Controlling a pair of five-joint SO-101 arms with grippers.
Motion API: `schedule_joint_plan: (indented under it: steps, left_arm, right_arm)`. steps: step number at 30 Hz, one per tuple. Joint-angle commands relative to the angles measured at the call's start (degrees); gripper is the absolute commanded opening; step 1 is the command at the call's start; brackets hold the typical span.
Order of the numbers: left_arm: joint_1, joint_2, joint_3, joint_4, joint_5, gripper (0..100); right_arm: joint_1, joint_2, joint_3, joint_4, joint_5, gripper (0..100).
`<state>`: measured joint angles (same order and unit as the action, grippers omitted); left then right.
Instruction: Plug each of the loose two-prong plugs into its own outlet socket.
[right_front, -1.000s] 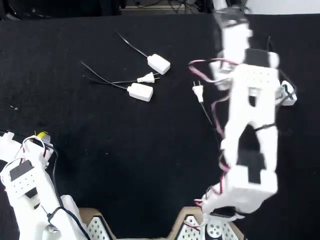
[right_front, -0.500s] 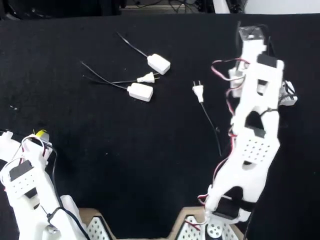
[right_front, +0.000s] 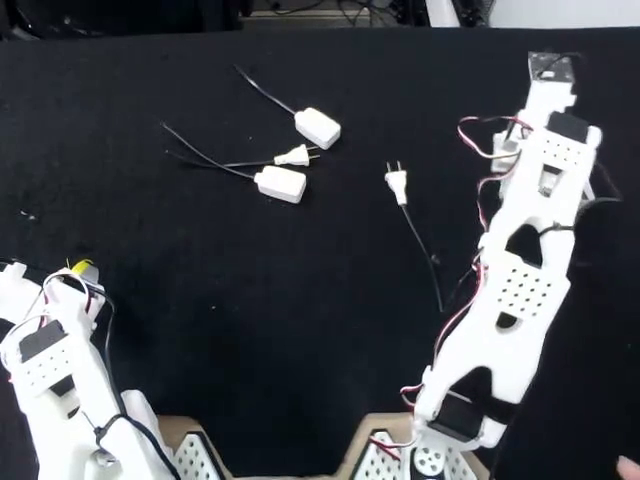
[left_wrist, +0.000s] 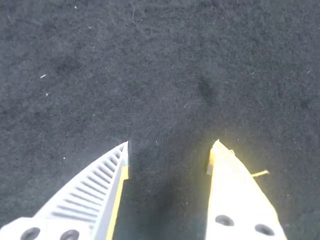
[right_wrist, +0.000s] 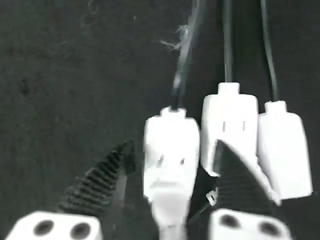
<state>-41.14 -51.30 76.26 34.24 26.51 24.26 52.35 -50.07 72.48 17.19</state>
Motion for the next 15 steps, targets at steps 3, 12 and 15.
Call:
schedule_joint_plan:
  steps: [3, 12, 15]
  left_arm:
    - [-0.22, 0.0, -2.59, -1.05, 0.35, 26]
    - [0.31, 0.09, -2.59, -1.05, 0.35, 26]
    - [0.57, -0.35, -1.89, -1.23, 0.35, 26]
  right_arm:
    - [-2.64, -1.1, -9.89, 9.05, -0.18, 26.9]
    - [-9.58, -0.84, -39.69, 28.92, -1.49, 26.9]
    - [-12.48, -1.1, -40.66, 28.75, -2.29, 26.9]
